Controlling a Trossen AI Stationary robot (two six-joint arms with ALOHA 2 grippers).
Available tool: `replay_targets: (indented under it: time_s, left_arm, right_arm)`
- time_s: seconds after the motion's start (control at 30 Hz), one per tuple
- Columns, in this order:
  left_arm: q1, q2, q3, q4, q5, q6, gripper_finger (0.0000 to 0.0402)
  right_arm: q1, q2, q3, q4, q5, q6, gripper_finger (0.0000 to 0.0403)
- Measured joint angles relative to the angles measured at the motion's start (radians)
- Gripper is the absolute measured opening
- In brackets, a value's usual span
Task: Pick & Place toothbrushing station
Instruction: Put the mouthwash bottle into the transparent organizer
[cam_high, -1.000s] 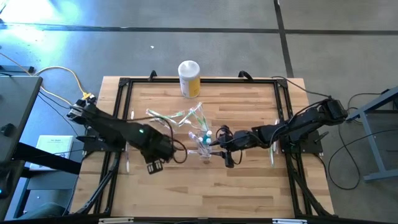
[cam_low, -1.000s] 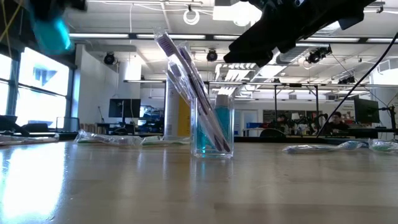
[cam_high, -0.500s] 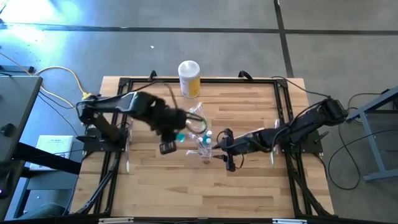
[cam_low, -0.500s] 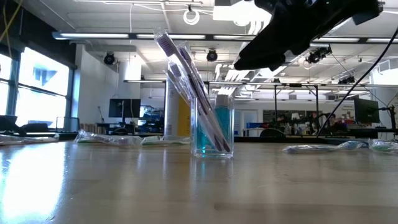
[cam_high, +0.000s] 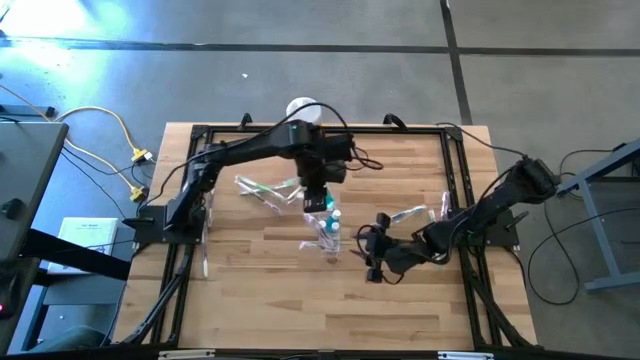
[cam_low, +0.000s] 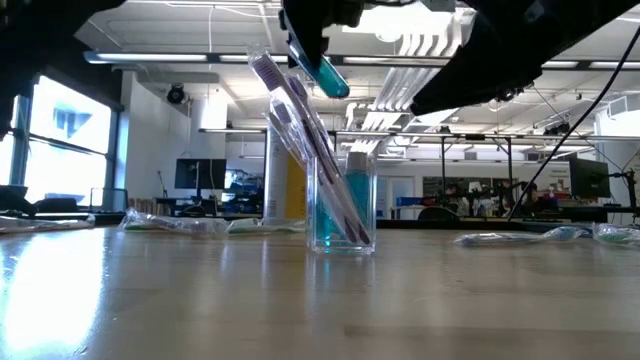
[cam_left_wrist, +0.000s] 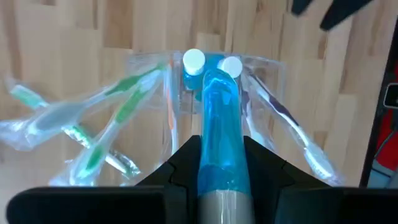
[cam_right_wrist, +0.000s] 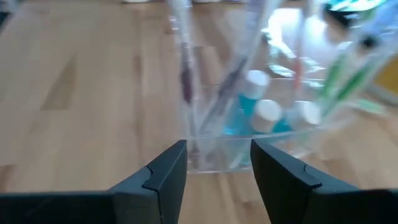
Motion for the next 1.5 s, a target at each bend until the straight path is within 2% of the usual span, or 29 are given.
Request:
replay_targets:
  time_s: [0.13,0.2,0.4,0.87,1.5]
  left_arm:
    - [0.012,0.036,-0.011,-0.003,0.013,0.029,0.0081]
    - [0.012,0.056,-0.011,-0.002,0.013,0.034,0.0081]
    - [-0.003,0.104,-0.012,-0.002,0.026,0.04,0.0081]
    - [-0.008,0.224,-0.013,-0.005,0.022,0.028,0.0081]
    - [-0.021,0.251,-0.013,-0.001,0.022,0.005,0.0081]
  right_arm:
    - [0.046,-0.025,0.0,-0.091,0.197,0.063,0.017]
    - [0.062,-0.033,0.0,-0.148,0.261,0.101,0.017]
    - [0.099,-0.044,0.0,-0.218,0.351,0.149,0.017]
    - [0.102,-0.043,0.0,-0.214,0.387,0.154,0.017]
    - [0.102,-0.043,0.0,-0.214,0.384,0.154,0.017]
